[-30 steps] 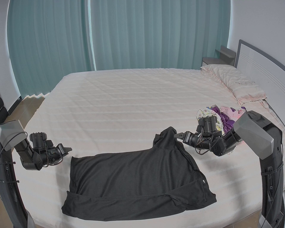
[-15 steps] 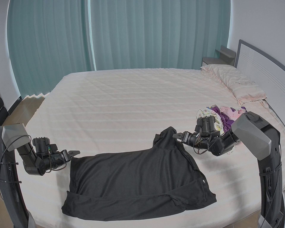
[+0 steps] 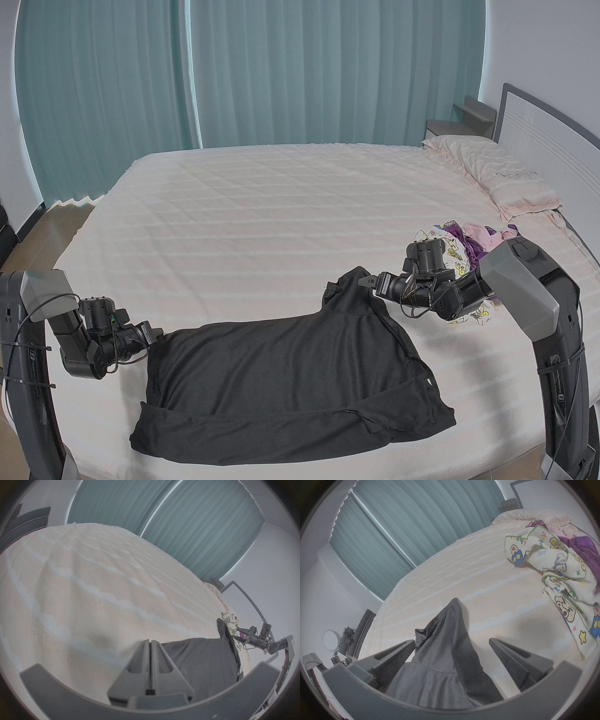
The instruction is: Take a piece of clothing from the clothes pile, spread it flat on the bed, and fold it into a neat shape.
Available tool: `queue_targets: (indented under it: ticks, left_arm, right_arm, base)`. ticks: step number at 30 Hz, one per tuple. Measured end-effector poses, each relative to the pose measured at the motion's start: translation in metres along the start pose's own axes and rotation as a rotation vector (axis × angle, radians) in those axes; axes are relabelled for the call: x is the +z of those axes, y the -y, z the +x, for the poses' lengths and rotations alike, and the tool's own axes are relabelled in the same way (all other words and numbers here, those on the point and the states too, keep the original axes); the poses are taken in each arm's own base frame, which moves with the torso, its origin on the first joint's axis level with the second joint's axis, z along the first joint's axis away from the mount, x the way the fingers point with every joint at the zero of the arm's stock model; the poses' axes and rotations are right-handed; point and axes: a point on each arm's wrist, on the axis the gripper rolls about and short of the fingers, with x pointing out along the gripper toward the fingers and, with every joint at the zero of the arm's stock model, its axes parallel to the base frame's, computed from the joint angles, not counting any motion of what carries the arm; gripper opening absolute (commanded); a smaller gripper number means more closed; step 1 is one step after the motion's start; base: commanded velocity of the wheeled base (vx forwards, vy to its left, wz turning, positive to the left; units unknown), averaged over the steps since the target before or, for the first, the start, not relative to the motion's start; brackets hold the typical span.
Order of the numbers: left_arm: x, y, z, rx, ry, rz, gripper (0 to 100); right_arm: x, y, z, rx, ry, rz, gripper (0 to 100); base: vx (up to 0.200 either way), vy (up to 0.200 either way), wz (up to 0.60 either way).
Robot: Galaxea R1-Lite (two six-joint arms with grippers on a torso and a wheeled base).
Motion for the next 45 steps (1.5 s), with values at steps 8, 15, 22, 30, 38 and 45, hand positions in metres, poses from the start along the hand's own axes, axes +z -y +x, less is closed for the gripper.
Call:
queue_targets:
  ticks: [8, 15, 22, 30, 38, 45]
  left_arm:
    - [0.002, -0.002, -0.004, 0.013, 0.011, -0.05, 0]
    - [0.012, 0.0, -0.011, 0.01, 0.044, -0.116, 0]
    - [0.019, 0.001, -0.015, 0.008, 0.065, -0.117, 0]
    - [0.02, 0.001, -0.016, 0.008, 0.069, -0.118, 0]
    - [0.022, -0.001, -0.017, 0.01, 0.076, -0.118, 0]
    - [0.027, -0.005, -0.019, 0.034, 0.102, -0.133, 0]
  right_arm:
    - [0.002, -0.001, 0.015, 0.012, 0.016, -0.025, 100]
    - [-0.002, -0.001, 0.032, 0.026, 0.027, -0.053, 100]
    - [-0.013, -0.001, 0.043, 0.018, 0.018, -0.064, 0]
    - [-0.014, 0.004, 0.045, -0.013, 0.032, -0.062, 0]
    - [-0.006, 0.012, 0.043, -0.019, 0.064, -0.048, 0]
    - [0.006, 0.018, 0.039, -0.009, 0.122, -0.042, 0]
  base:
    - [0.0, 0.0, 0.0]
    - [0.0, 0.0, 0.0]
    - [0.0, 0.0, 0.0]
    - [0.0, 0.0, 0.0]
    - [0.0, 0.0, 0.0]
    - [0.0, 0.0, 0.0]
